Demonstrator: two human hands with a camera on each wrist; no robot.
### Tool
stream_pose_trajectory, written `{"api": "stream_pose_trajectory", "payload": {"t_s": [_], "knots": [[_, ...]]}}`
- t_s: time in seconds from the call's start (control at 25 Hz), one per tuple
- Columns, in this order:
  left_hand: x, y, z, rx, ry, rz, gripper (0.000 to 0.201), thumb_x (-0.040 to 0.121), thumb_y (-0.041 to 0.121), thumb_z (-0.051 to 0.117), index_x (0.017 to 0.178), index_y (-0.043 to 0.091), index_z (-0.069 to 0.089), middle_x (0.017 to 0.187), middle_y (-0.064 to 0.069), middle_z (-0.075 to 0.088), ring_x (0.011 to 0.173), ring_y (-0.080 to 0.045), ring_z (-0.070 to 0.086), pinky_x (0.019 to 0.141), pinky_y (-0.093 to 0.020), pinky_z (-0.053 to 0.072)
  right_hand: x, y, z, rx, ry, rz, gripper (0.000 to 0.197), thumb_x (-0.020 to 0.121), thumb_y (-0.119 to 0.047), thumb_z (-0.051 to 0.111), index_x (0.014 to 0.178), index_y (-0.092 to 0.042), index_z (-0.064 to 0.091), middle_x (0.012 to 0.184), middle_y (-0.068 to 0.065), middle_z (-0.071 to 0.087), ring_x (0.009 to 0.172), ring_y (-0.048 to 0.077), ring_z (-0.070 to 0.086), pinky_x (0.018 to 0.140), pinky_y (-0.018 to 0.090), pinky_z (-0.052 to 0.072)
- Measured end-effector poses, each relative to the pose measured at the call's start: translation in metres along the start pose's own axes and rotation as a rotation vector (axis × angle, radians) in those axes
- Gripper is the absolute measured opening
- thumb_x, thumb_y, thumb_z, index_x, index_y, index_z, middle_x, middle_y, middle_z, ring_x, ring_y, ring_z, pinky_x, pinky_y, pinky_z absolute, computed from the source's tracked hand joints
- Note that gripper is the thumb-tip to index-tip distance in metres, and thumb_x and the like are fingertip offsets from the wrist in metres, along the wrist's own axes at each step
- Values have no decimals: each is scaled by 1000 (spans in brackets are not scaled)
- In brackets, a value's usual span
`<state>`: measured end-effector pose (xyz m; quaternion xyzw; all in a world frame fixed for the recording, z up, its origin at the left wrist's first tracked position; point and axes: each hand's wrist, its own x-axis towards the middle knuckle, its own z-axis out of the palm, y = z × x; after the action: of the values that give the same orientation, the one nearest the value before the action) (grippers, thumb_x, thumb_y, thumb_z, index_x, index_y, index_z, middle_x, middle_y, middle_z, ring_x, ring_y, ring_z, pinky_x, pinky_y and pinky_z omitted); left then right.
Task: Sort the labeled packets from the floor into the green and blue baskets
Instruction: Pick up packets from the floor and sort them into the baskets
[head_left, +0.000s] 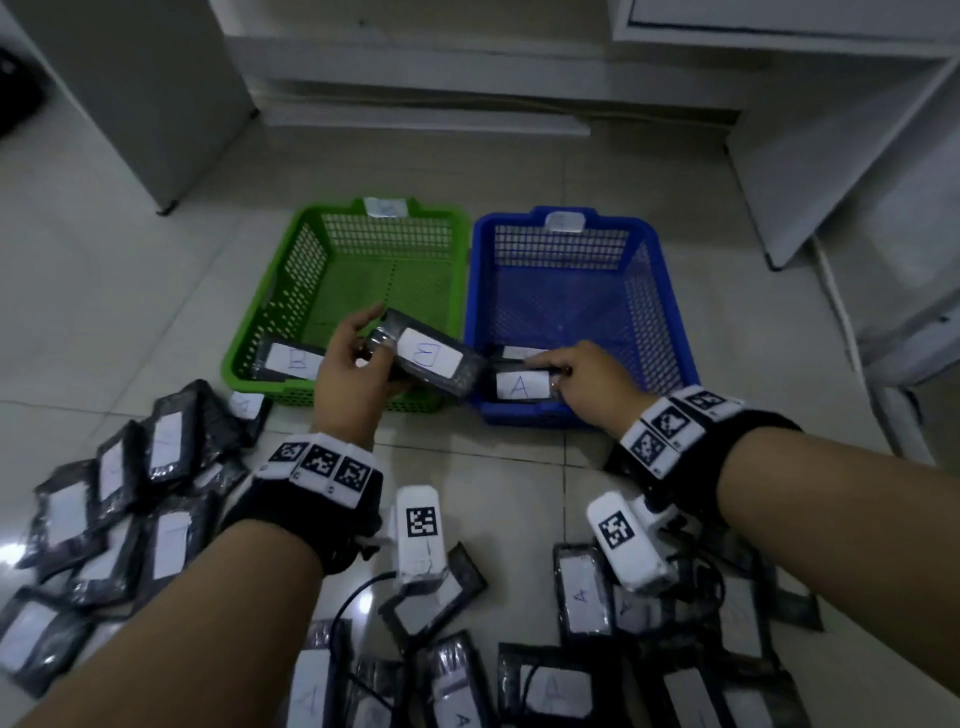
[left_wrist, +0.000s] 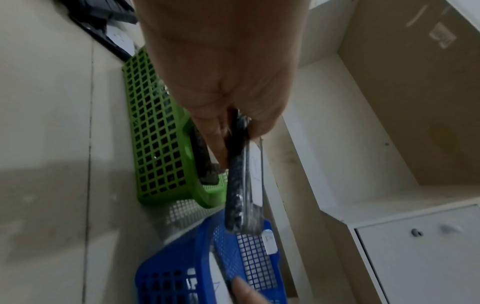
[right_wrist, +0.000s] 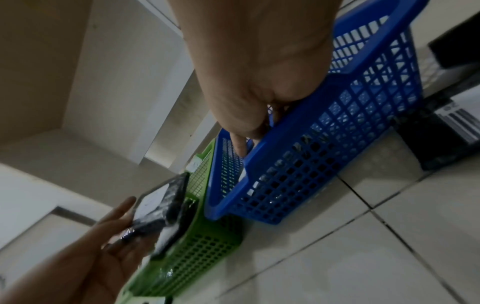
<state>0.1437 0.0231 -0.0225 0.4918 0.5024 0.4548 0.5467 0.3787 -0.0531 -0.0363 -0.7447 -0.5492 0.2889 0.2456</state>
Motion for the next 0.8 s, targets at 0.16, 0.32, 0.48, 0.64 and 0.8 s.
{"api": "stream_pose_trajectory", "payload": {"t_s": [0.16,0.32,0.48,0.64,0.8], "knots": [[15,-8,-23,132,267,112,33,85,19,61,118,24,58,117,-3,60,107,-21,61,90,-44,54,-15,-3,15,-213,161,-14,21,93,-14,54,103,-17,72,121,6,50,116,26,43,102,31,37],[26,-13,-33,444,288,115,53,84,17,63,135,18,47,131,-9,53,117,-22,54,106,-32,41,-40,-11,25,-243,187,-152,11,85,-19,65,96,-19,69,95,-2,48,99,21,44,89,35,41],[23,-14,-34,770,143,142,55,86,17,58,139,12,43,137,-15,46,127,-31,45,107,-37,36,-45,-8,28,-263,127,-196,21,83,-4,63,101,-15,65,97,4,50,99,20,43,83,21,32],[6,-11,-31,833,94,179,44,87,15,56,131,13,54,147,-20,29,135,-34,32,113,-40,31,-47,-9,24,-210,129,-214,25,84,1,60,104,-11,69,101,10,56,103,26,47,94,26,37],[-39,-20,-14,766,-25,487,21,79,9,62,98,15,69,108,-8,55,103,-24,54,92,-36,47,-77,0,16,-230,257,-310,31,78,7,58,102,-9,71,100,11,57,100,18,42,87,12,25]]}}
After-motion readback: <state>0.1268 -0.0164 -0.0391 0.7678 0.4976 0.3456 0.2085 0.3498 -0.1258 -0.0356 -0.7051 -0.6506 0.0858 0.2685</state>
